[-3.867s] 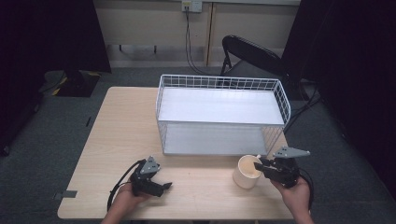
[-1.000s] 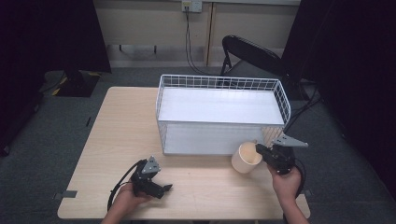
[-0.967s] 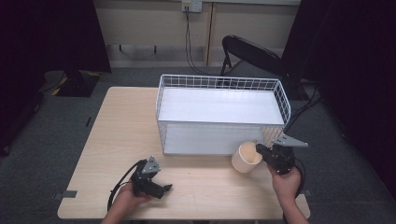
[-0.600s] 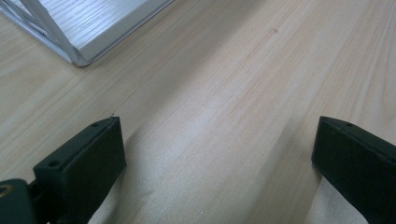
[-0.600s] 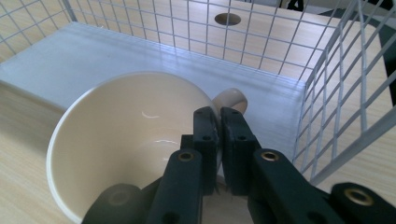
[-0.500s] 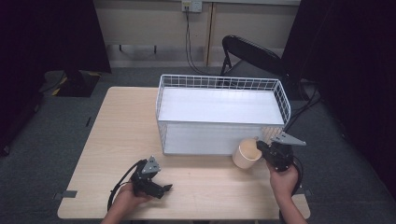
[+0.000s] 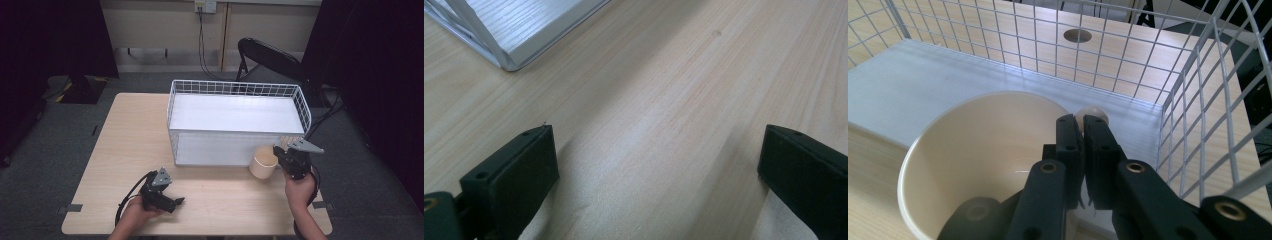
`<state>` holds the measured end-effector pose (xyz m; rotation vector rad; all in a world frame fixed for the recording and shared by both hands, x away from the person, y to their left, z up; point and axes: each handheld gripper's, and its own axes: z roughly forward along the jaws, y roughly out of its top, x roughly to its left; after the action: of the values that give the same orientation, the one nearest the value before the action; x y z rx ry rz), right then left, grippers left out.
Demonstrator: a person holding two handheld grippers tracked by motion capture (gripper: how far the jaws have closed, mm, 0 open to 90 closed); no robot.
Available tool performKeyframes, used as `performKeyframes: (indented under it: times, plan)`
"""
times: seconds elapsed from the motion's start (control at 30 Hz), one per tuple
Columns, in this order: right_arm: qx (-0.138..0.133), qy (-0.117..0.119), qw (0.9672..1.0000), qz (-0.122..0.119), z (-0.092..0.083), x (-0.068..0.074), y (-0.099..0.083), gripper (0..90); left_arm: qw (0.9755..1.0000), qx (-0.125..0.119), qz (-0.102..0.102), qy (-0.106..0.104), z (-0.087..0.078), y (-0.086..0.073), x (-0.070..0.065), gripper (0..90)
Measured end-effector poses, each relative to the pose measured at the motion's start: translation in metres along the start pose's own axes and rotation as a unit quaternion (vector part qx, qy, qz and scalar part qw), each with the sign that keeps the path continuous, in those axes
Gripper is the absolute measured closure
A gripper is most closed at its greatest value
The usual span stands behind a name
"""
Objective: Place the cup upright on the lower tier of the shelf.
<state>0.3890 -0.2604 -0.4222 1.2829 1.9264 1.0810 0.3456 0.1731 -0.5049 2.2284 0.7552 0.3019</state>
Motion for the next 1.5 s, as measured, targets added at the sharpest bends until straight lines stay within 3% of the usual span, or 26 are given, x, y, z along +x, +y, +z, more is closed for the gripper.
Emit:
performKeyframes:
  times: [0.67,1.07,1.27,1.4,1.5]
  plan:
    - [-0.018,-0.035,0.9991,0.015,0.011,0.011,0.002,86.6,1.0,0.0,0.0,0.0,0.0,0.0,0.0,2.1]
    - [-0.022,-0.037,0.9987,0.027,0.014,0.01,0.002,85.0,1.0,0.0,0.0,0.0,0.0,0.0,0.0,2.0]
    - [-0.018,-0.031,0.9988,0.034,0.014,0.008,0.003,78.8,1.0,0.0,0.0,0.0,0.0,0.0,0.0,2.0]
    - [-0.023,-0.028,0.9984,0.042,0.012,0.008,0.004,68.9,1.0,0.001,0.001,0.0,0.0,0.0,0.0,2.1]
    - [-0.027,-0.021,0.9983,0.047,0.01,0.008,0.004,55.4,1.0,0.001,0.001,0.0,0.0,0.0,0.0,2.0]
